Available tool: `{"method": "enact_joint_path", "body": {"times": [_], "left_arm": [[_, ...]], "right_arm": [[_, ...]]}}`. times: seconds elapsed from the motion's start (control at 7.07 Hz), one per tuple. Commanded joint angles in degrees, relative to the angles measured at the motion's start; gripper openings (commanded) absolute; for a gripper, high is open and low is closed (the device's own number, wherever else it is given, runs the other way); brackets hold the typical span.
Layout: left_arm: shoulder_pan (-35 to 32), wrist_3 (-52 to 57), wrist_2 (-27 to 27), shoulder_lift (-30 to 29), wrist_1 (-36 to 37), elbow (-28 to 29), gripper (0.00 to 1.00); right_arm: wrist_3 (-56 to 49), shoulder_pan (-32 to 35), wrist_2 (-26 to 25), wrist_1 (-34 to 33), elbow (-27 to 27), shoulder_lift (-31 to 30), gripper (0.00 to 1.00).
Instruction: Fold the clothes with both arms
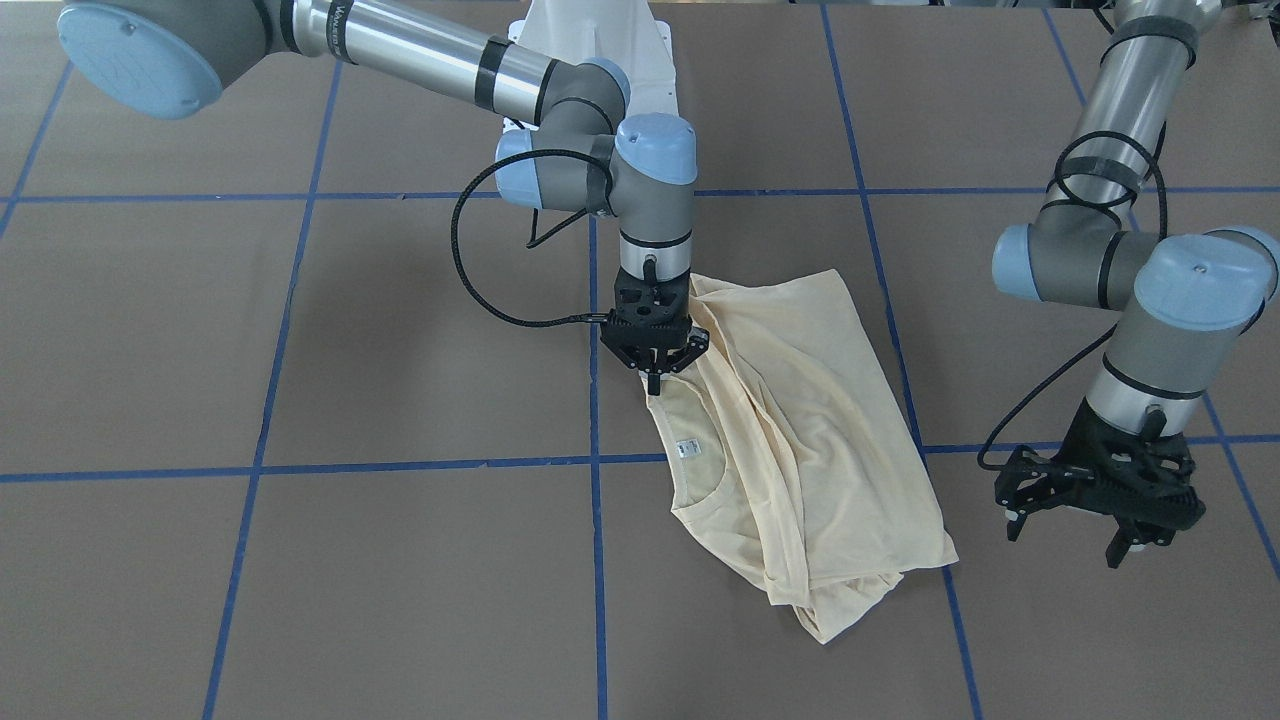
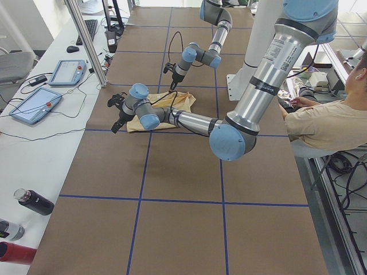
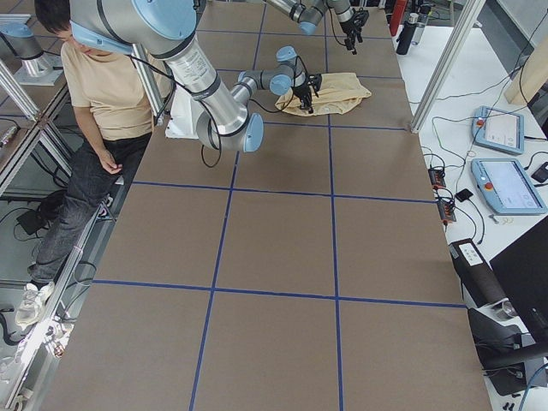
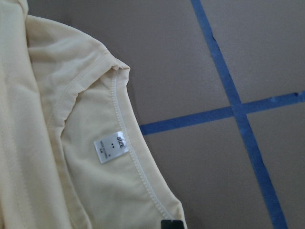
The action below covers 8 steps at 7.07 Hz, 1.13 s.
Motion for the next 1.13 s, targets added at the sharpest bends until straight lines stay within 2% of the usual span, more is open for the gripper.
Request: {"method": "enact_joint_path", "body": {"times": [0.0,0.28,0.57,0.85,0.99], "left_arm": [[0.01,0.0,0.0,0.01,-0.05,-0.04,1.0],[0.01,-0.09,0.0,0.01,0.04,-0.04,1.0],[0.01,-0.09,0.0,0.53,-0.05,-0.22,1.0],[0.09,-0.09,0.0,0.63,-0.05,-0.31,1.0],[0.09,-0.09,0.0,0.63,-0.4,-0.31,1.0]], "right_arm": [[-1.75,0.16,0.56,-2.27,4.58,-2.13,0.0],[-3.6,0.16,1.35,-3.95,21.32,-16.05,0.0],[-3.52,-1.4,0.66,-4.3,34.26,-27.59,0.0],[-2.65,-5.7,-2.49,-4.48,41.41,-35.0,0.0],[-2.47,-7.55,-3.82,-5.09,42.75,-35.46,0.0]]}}
